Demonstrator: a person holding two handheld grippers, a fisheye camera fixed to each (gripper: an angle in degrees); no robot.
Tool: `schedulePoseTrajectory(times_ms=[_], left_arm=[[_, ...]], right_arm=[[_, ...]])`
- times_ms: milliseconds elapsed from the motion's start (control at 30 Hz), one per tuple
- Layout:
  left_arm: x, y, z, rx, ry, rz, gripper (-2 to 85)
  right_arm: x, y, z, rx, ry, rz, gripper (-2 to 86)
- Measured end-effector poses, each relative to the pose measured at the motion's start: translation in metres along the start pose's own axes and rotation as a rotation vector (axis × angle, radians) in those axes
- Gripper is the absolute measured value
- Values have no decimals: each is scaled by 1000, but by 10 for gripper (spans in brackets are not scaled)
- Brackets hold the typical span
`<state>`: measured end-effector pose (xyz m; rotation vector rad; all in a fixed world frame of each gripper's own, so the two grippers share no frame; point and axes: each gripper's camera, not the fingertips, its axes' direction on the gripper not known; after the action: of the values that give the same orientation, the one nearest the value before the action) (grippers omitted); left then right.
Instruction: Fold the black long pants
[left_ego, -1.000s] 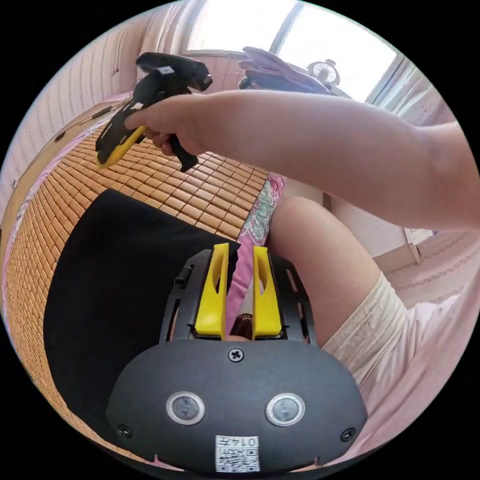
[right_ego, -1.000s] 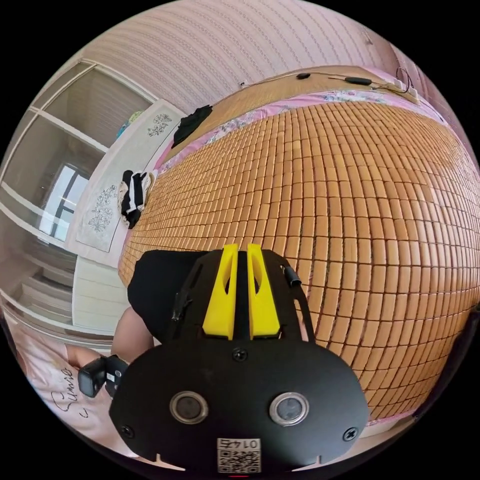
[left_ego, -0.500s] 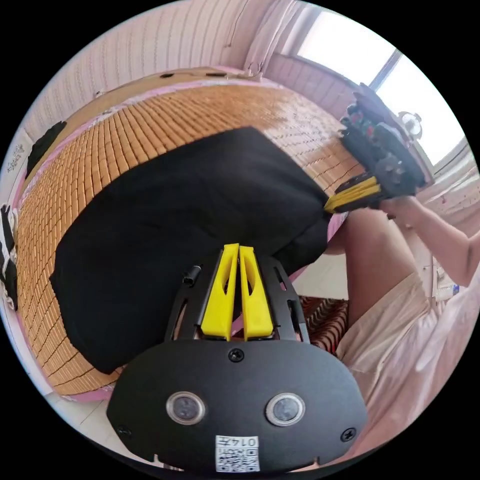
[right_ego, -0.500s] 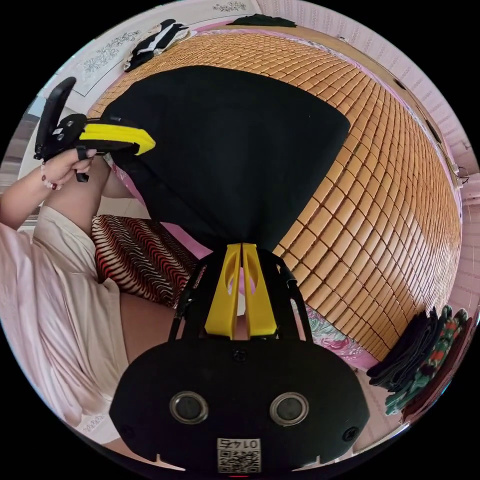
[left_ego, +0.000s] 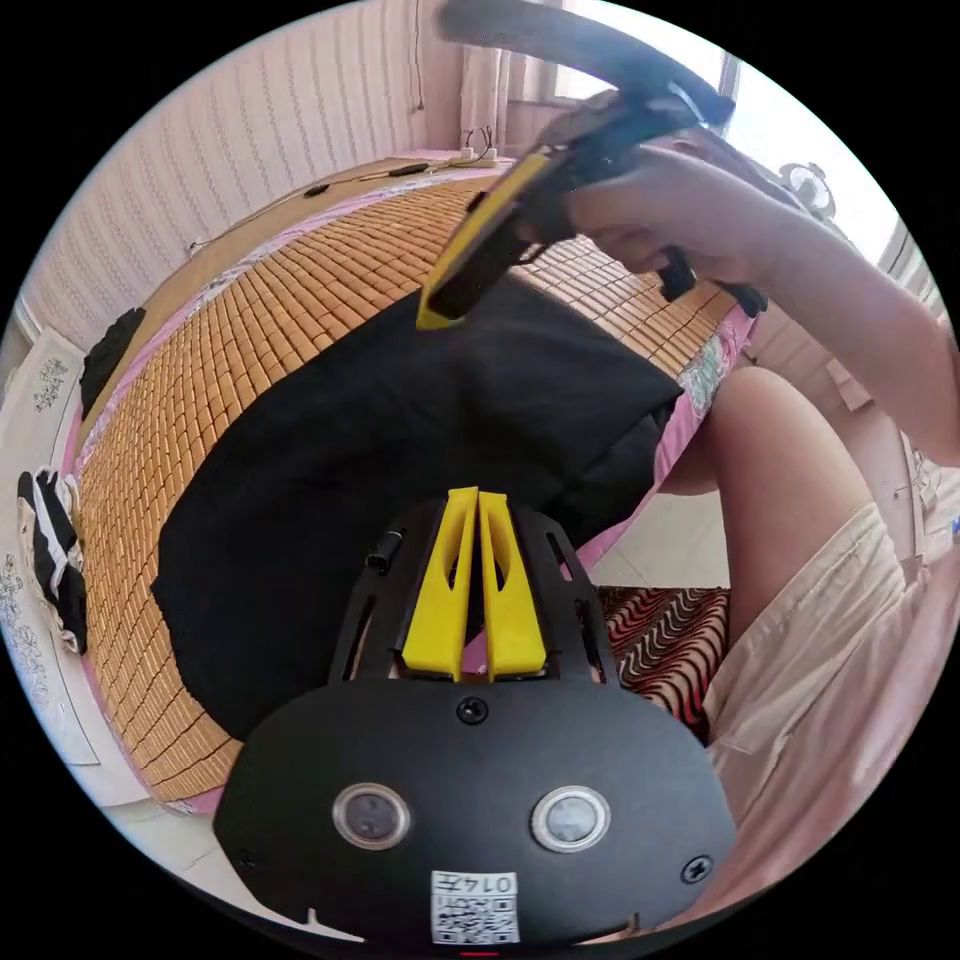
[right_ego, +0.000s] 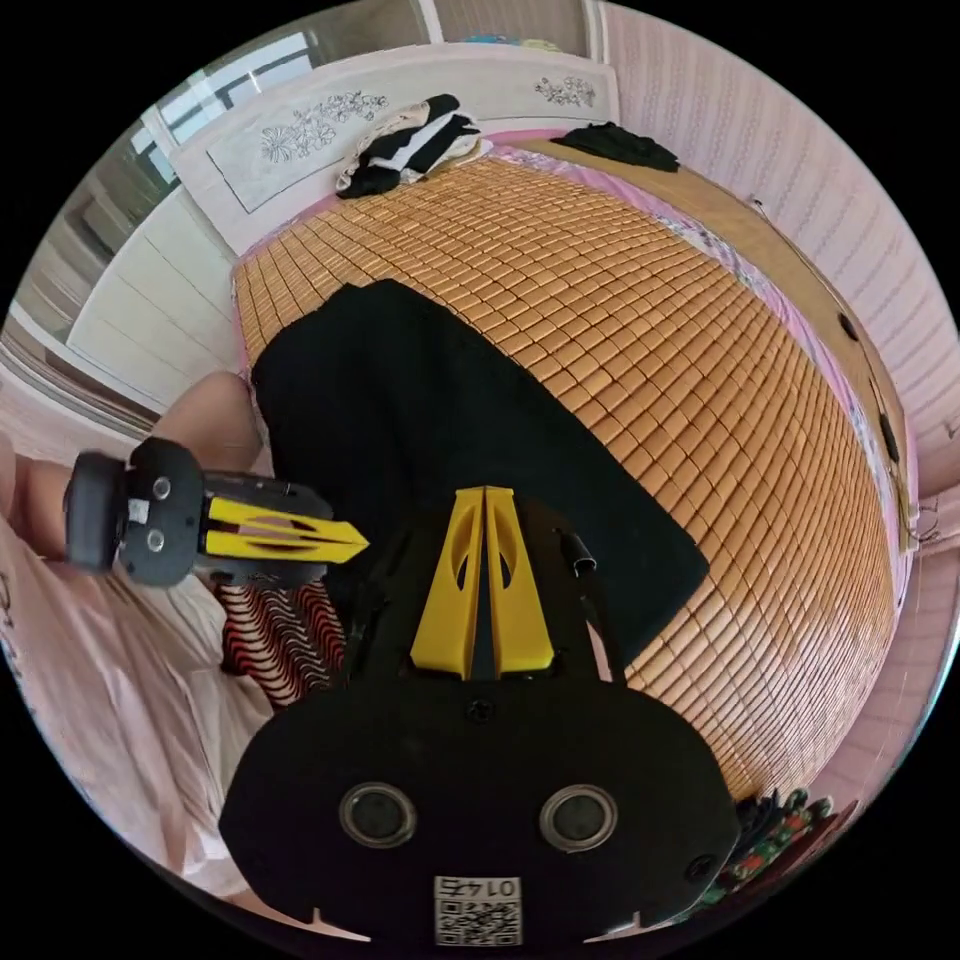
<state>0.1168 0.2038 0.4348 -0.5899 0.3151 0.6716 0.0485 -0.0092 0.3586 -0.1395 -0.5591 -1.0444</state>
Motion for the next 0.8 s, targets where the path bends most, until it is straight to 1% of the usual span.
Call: schedulePoseTrajectory(times_ms=[33,67,100,200,267,333,400,433,567,600,667,800], left_arm=[[2,2,12,-44,8,14,-10],[3,6,18,-50,21,17,-10],[3,8,17,-31,22,30,-10],[6,13,19,-13,22,67,-10],[5,13,19,-19,42,53,-10],[6,14,18,-25,43,47,-10],[9,17,16,-26,38,53,-10],[11,20,17,-37,43,57,-10],[7,26,18,-19,87,47,-10],[6,26,17,-22,95,45,-10],[7,28,15,-35,92,53,-10],[10,38,14,-20,85,36,-10]], right_arm=[[-4,-9,14,-58,6,-11,-4],[-9,-21,45,-188,12,-20,-4],[-11,-24,40,-120,13,-19,-3],[-2,-43,40,-224,-45,-50,-4],[6,-56,32,-204,10,-46,-5],[16,-71,32,-186,-1,-19,-5],[26,-84,52,-233,-17,9,-5],[28,-85,52,-224,-27,14,-5],[44,-87,50,-299,-99,-8,-4],[46,-87,46,-306,-87,-16,-4],[49,-85,40,-255,-43,-14,-4],[66,-77,54,-285,-67,-1,-4]])
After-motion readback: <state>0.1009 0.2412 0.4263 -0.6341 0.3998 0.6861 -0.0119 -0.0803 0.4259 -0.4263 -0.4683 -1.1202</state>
